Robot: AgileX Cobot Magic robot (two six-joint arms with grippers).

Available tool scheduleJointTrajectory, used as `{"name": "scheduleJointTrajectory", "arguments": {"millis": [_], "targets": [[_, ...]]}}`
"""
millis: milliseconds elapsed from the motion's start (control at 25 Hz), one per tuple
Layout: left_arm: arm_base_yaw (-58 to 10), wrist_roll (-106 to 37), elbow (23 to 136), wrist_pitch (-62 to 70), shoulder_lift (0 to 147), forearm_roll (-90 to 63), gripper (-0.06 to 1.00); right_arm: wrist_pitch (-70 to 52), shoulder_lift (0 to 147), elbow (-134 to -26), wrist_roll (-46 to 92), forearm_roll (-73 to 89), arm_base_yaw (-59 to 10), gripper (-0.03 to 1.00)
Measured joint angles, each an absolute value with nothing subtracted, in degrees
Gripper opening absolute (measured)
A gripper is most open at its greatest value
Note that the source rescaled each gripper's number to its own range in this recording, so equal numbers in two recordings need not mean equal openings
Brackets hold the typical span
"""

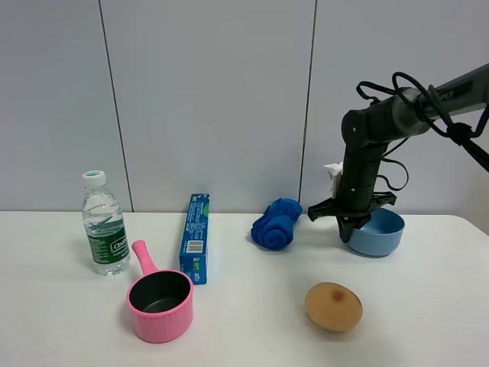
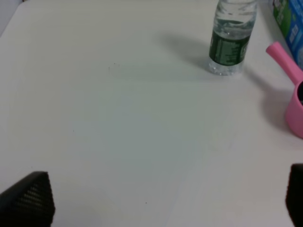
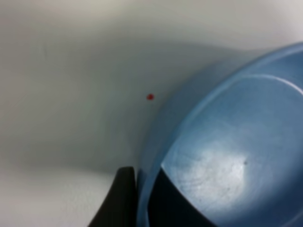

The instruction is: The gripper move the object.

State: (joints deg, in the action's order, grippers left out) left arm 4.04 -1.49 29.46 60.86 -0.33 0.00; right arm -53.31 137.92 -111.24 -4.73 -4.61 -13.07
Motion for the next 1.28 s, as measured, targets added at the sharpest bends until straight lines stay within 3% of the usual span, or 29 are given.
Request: {"name": "scheduleJointTrajectory", "arguments": {"millis": [120,240,360,440,800,1280], "targets": [[4.0,-1.5,29.5,60.9,-0.3,0.0,1.0,-52.4,137.9,-111.2,-4.7,-4.6,-13.1,0.1],[4.0,-1.5,29.5,60.9,-0.3,0.0,1.0,-52.2,137.9,-111.2,-4.7,-4.6,-13.1,0.36],[4.0,-1.5,29.5,60.9,-0.3,0.0,1.0,-50.7,137.3,-111.2,-5.2,-4.6,-13.1,0.69],[4.0,-1.5,29.5,60.9,-0.3,0.0,1.0,-50.4,136.2,-111.2,-6.4,-4.7,-13.1,0.78],[4.0,-1.5,29.5,60.9,-0.3,0.0,1.0,-57.7,128.8,-111.2,-6.3,-5.0,-13.1,0.83],[4.0,-1.5,29.5,60.9,-0.3,0.0,1.0,-62.5,101.7,-111.2,-4.2,-14.2,-13.1,0.84]]}}
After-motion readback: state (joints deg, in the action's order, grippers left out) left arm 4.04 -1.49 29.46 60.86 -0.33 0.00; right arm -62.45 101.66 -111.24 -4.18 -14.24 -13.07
